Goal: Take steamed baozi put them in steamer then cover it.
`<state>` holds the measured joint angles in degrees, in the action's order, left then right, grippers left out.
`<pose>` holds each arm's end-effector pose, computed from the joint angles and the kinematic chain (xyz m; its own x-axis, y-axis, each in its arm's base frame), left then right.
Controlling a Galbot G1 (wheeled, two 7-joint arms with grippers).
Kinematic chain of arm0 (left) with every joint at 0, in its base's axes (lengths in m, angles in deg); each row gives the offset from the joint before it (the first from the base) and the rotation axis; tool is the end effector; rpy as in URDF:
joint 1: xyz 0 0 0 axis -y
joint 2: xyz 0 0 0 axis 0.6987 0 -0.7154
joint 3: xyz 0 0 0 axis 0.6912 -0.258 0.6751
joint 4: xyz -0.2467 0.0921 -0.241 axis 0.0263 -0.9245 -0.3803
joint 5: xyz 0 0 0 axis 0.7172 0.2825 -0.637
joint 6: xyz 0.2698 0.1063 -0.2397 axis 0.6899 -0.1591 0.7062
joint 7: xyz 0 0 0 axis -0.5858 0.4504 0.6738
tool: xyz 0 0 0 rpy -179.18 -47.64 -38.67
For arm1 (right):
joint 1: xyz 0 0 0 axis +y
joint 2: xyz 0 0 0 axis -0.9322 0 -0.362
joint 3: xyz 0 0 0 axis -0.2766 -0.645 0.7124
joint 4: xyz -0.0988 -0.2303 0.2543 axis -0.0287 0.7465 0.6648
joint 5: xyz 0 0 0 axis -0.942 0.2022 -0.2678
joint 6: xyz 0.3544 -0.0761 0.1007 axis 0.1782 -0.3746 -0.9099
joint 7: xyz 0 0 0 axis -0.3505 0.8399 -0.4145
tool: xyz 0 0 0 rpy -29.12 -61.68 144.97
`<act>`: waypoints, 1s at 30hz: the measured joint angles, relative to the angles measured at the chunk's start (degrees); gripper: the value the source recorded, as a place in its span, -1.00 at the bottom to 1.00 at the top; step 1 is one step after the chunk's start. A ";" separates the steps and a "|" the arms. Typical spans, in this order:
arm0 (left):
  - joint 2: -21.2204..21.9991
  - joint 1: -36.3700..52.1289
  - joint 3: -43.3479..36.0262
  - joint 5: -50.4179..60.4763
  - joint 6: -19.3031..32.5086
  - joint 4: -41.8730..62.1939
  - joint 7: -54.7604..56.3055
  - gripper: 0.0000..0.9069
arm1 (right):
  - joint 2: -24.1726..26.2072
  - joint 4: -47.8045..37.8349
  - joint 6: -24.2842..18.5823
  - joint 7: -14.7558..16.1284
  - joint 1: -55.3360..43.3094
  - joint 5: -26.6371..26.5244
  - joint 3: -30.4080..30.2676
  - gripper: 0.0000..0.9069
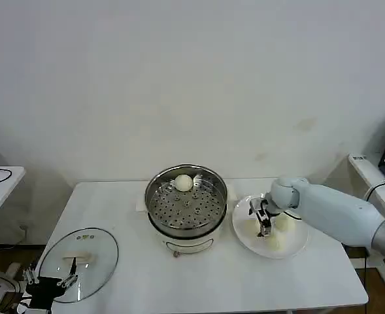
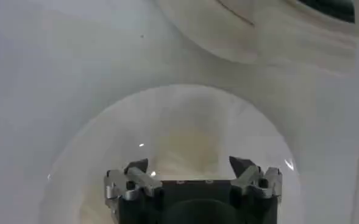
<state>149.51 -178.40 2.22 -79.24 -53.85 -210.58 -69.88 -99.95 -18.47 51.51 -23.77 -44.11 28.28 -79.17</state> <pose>0.1292 0.1455 -0.3046 -0.9420 -0.2273 0.2469 -0.0795 0.8659 0.4939 0.5464 -0.0515 -0.2612 -0.1919 -0.1201 0.9740 -0.9518 -0.2192 -0.2145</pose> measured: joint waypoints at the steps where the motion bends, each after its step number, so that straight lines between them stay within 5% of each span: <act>1: 0.01 0.00 0.01 -0.01 0.00 0.00 0.00 1.00 | -0.19 -0.09 0.10 0.00 0.00 0.09 0.03 0.69; 8: 0.09 -0.11 0.18 -0.05 0.02 0.08 0.00 1.00 | -0.68 -0.66 0.44 0.25 -0.17 0.54 0.07 0.47; 30: -0.27 0.64 -0.27 -0.04 -0.30 -0.09 -0.19 1.00 | 4.46 4.82 1.62 0.59 -7.56 -2.45 -3.16 0.47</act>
<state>149.23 -177.76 1.95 -79.28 -54.15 -210.67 -70.08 -95.49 -13.65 53.12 -23.18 -51.67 25.83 -82.33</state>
